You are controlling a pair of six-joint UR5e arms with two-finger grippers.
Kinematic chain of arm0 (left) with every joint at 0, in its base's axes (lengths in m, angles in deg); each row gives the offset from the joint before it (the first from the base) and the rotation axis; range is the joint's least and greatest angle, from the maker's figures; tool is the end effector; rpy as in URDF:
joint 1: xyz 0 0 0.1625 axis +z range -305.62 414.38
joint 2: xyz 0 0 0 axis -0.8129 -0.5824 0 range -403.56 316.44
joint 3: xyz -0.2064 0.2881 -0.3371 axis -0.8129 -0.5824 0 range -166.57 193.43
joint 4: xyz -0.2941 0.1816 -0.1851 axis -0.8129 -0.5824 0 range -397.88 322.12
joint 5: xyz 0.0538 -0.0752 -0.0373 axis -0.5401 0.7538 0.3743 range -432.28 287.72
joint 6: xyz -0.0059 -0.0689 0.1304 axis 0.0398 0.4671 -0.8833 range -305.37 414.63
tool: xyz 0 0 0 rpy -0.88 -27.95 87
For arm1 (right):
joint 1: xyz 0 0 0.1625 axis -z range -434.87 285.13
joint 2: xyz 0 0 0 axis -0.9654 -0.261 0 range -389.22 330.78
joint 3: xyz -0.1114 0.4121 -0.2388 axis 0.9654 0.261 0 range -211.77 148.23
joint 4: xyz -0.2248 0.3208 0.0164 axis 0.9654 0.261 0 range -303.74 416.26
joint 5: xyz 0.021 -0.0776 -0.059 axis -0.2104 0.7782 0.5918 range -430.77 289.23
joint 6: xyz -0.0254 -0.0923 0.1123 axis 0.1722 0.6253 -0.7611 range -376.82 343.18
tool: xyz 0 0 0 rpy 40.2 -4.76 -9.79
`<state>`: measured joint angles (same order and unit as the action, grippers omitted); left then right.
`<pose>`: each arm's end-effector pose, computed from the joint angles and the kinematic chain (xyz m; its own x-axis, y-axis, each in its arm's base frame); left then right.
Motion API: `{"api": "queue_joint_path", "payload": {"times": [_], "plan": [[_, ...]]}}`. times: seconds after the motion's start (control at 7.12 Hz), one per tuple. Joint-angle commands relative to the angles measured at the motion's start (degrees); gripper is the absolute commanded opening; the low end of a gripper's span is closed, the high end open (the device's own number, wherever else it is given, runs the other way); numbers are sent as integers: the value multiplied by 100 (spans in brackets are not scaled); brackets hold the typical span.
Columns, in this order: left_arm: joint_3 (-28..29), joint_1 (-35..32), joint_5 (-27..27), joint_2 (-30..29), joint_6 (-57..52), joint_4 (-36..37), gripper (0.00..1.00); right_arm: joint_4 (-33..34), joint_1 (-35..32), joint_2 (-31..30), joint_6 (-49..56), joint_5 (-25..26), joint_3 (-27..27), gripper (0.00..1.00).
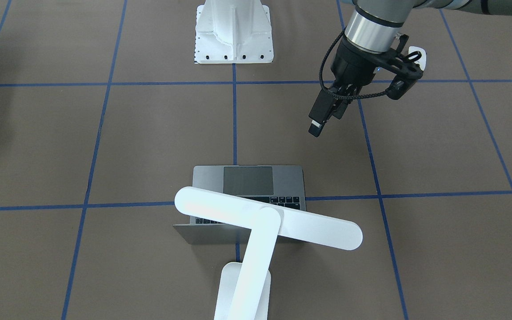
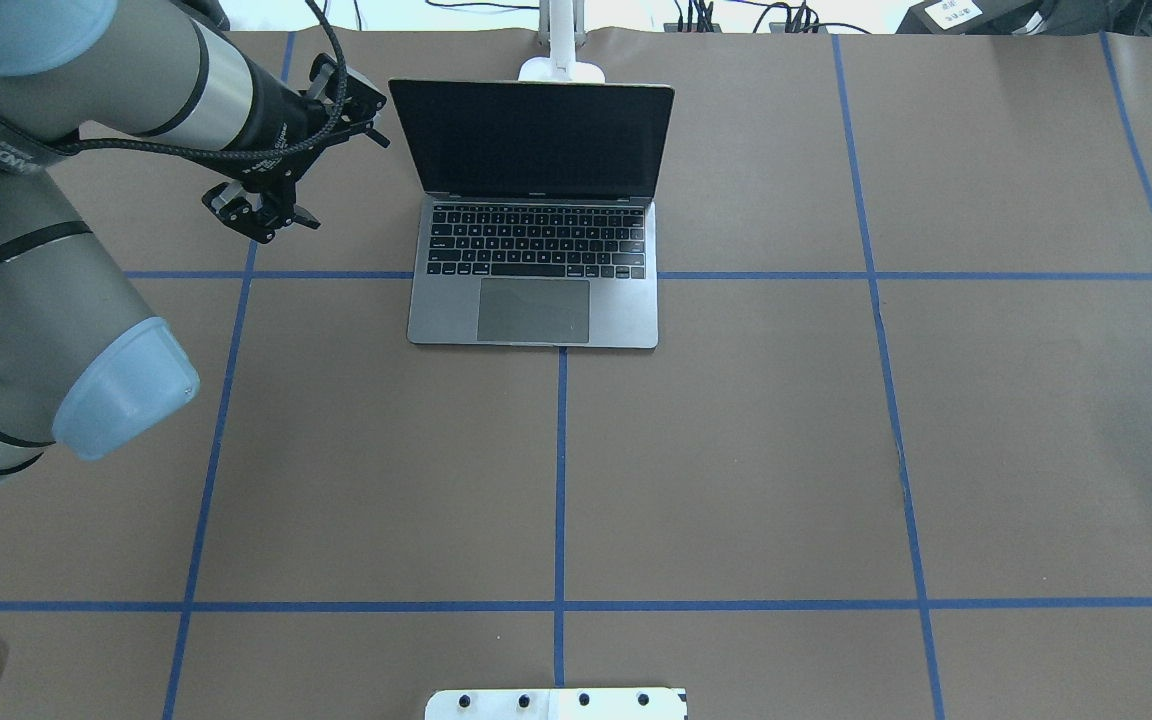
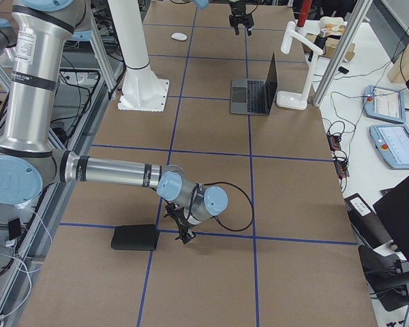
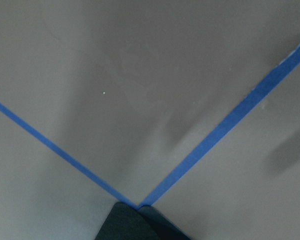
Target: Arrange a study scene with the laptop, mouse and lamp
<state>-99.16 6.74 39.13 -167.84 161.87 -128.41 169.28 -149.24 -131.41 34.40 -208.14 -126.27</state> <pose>0.3768 -0.5312 0.2480 0.2044 -0.6336 -0.7462 0.5668 0.6981 -0.4375 -0.0562 -0.2925 0.8268 0.2912 -0.5332 0.7943 0.7325 0.6584 0.1734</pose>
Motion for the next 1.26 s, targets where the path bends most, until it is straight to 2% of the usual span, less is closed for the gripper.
{"api": "queue_joint_path", "payload": {"times": [0.0,0.14,0.42,0.7,0.84,1.12], "plan": [[0,0,-48,0,-1,0,99,833,1,-46,860,-427,55,99],[0,0,-118,0,-1,0,99,984,1,-64,1116,-482,116,99],[-27,9,-241,-9,17,9,99,933,10,216,1380,-667,704,98],[-35,18,-259,-88,52,17,99,959,36,200,1899,-816,732,97],[-44,18,-259,-123,61,26,99,994,176,174,2309,-1148,802,96],[-44,27,-329,-132,61,35,99,959,230,191,2664,-1221,1109,95]]}}
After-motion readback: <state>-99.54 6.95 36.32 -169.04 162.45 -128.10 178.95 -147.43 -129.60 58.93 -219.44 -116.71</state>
